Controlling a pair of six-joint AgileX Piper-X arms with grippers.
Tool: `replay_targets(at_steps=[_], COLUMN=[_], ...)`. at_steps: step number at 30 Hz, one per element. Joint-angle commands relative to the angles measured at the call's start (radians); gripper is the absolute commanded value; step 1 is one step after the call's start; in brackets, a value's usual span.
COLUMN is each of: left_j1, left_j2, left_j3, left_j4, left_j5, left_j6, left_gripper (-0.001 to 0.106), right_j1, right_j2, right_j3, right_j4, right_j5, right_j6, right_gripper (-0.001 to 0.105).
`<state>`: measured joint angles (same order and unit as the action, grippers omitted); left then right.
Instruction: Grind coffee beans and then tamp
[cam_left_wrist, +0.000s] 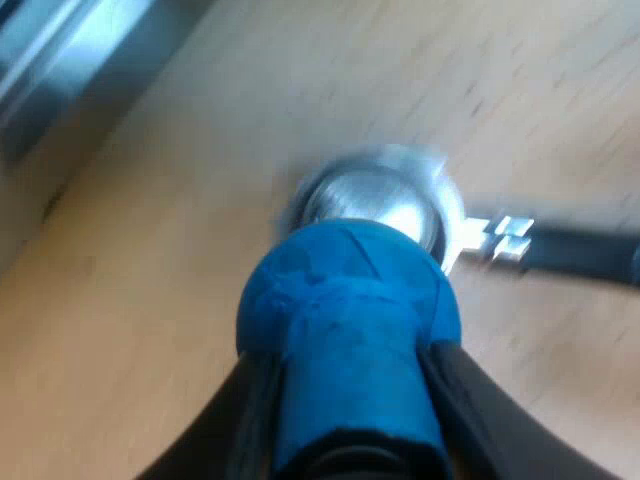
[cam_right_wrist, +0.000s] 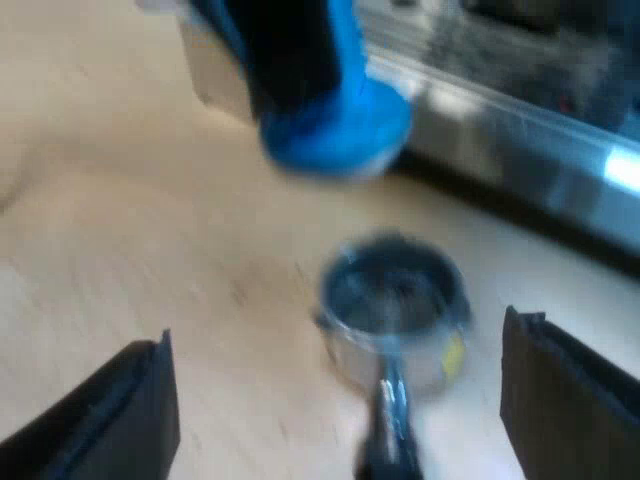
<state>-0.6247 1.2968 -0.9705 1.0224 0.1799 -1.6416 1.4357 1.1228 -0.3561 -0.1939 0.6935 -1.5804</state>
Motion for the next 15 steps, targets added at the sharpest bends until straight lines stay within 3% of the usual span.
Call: replay_targets(at_steps=[1,9,11,15], left_j1=[0.044,0.199,0.26,0.325], left_j2=[-0.018,-0.057,-0.057,-0.057], left_j3=[0.03,0.098,0.097,0.098], left_j4=[0.044,0.016,-0.012,-0.016], left_j5=[-0.034,-0.046,-0.045,-0.041], left_j6=[-0.007,-0.007,-0.007,0.011], left_gripper=[0.0,0.0,0.0,0.0], right_j1=[-0.019,-0.204,-0.251,-0.29], right_j2=[-0.003,-0.002,0.009,0.04], right_j3=[-0.051,-0.086,-0.086,-0.086], right_j4=[0.0,0.005,0.005,0.003], right_j5=[-0.027,-0.323,-0.443,-0.525], right_j6=[-0.057,-0.074,-0.088,-0.127], right_gripper=[0.069,0.069,0.069,0.069])
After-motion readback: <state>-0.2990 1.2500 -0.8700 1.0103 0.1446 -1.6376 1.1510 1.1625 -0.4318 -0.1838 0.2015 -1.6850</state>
